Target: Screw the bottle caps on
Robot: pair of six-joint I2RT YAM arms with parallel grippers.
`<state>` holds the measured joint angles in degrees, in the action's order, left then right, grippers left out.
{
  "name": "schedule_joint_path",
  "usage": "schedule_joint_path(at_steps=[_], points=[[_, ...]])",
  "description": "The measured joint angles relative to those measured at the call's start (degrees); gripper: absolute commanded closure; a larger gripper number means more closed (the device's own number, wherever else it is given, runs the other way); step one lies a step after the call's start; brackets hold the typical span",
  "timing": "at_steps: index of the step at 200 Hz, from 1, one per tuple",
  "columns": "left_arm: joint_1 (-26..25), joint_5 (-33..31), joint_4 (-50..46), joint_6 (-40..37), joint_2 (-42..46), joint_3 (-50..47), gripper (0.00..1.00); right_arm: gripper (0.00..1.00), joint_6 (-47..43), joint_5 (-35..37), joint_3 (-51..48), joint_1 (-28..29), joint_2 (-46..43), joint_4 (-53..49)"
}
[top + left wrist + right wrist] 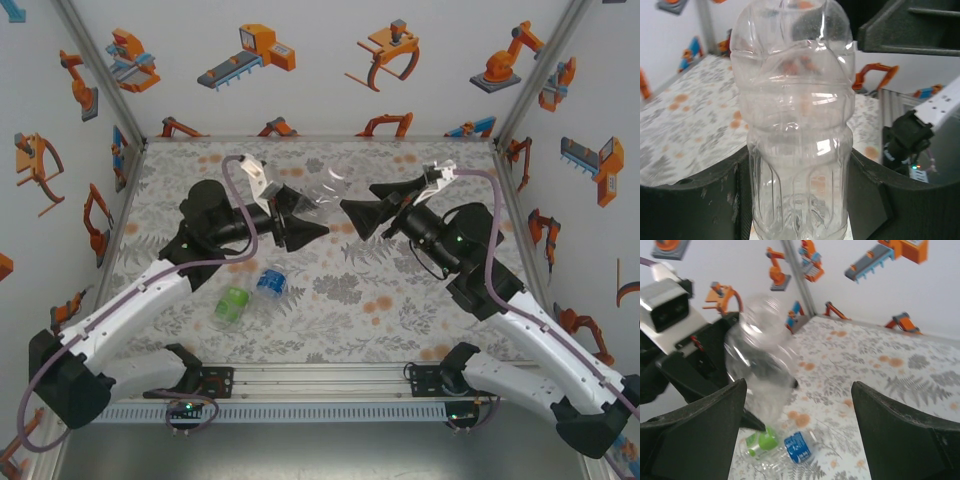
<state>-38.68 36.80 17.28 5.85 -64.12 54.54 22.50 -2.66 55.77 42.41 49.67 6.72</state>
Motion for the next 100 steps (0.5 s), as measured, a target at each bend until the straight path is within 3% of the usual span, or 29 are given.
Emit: schedule_joint_path(at_steps=[32,51,100], points=[[6.03,-2.84,-6.05,-2.78,3.21,-0.02,0.88,0.24,-0.07,2.19,1.29,0.0,1.22,-5.27],[8.83,-2.82,-9.07,-4.04,3.85,-0.02,0.89,0.3,0.48,2.99,1.33,-0.26,2.45,-7.69],[11.8,6.78,-7.98,-1.66,3.72,-0.92,0.9,0.23,3.87,-6.91,-1.81,-1.36,3.91,-1.22]])
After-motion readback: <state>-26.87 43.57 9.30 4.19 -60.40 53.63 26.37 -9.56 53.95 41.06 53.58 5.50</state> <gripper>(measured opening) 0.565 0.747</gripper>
